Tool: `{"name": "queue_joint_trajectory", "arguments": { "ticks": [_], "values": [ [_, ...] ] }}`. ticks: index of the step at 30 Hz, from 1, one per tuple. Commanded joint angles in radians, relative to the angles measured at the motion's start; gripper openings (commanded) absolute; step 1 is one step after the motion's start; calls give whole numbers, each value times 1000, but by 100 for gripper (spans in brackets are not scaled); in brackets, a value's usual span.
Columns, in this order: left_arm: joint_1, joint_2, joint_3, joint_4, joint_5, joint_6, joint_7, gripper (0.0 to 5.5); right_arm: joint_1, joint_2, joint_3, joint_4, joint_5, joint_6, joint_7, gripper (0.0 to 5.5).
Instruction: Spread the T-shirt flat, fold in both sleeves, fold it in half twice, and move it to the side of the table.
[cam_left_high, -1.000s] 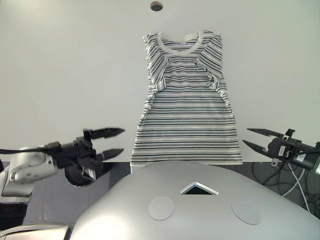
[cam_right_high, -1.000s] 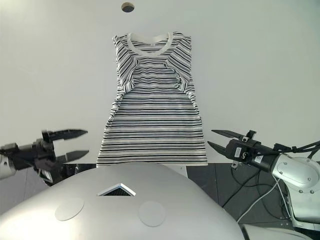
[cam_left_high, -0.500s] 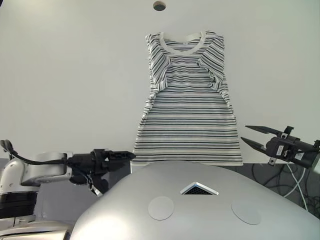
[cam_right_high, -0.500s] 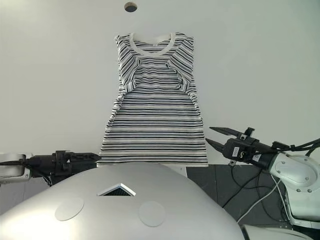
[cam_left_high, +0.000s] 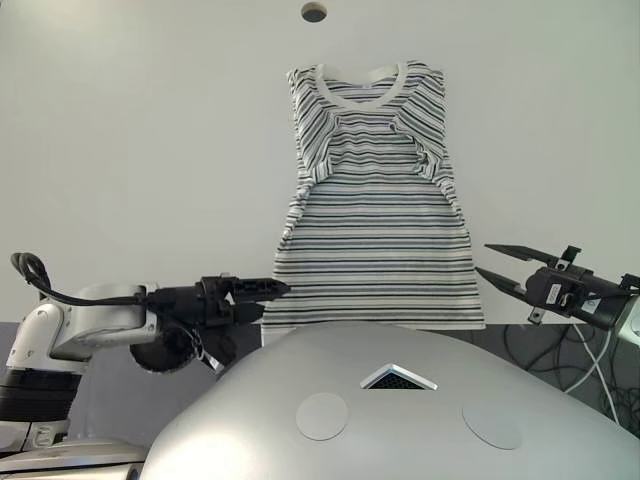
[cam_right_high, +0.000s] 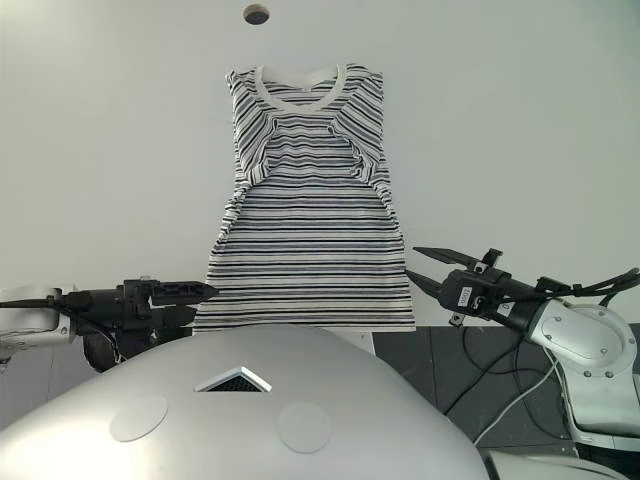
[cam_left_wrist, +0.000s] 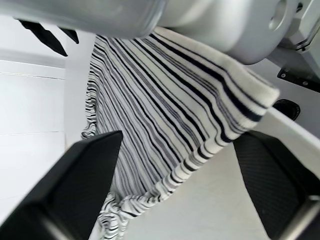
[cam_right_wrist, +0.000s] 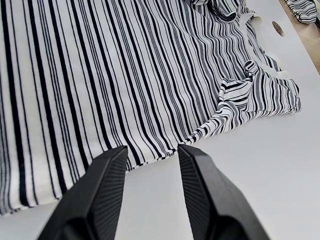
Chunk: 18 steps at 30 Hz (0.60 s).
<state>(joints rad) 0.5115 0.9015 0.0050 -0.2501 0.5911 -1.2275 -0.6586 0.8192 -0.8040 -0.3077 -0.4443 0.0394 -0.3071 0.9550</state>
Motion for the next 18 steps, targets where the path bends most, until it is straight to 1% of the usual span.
{"name": "queue_joint_trajectory", "arguments": {
  "ticks": [1, 10, 11, 18],
  "values": [
    [19, 45, -14, -7, 13, 8, 7, 399, -9, -1, 4, -2, 1, 13, -7, 188],
    [22, 73, -42, 13, 56, 11, 35, 399, -16, 2, 14, -7, 1, 25, -16, 188],
    [19, 73, -45, 17, 61, 13, 39, 367, -18, 1, 16, -6, 1, 26, -17, 189],
    [5, 80, -80, 40, 87, 33, 56, 239, -24, 2, 24, -5, 0, 26, -22, 189]
  ]
}}
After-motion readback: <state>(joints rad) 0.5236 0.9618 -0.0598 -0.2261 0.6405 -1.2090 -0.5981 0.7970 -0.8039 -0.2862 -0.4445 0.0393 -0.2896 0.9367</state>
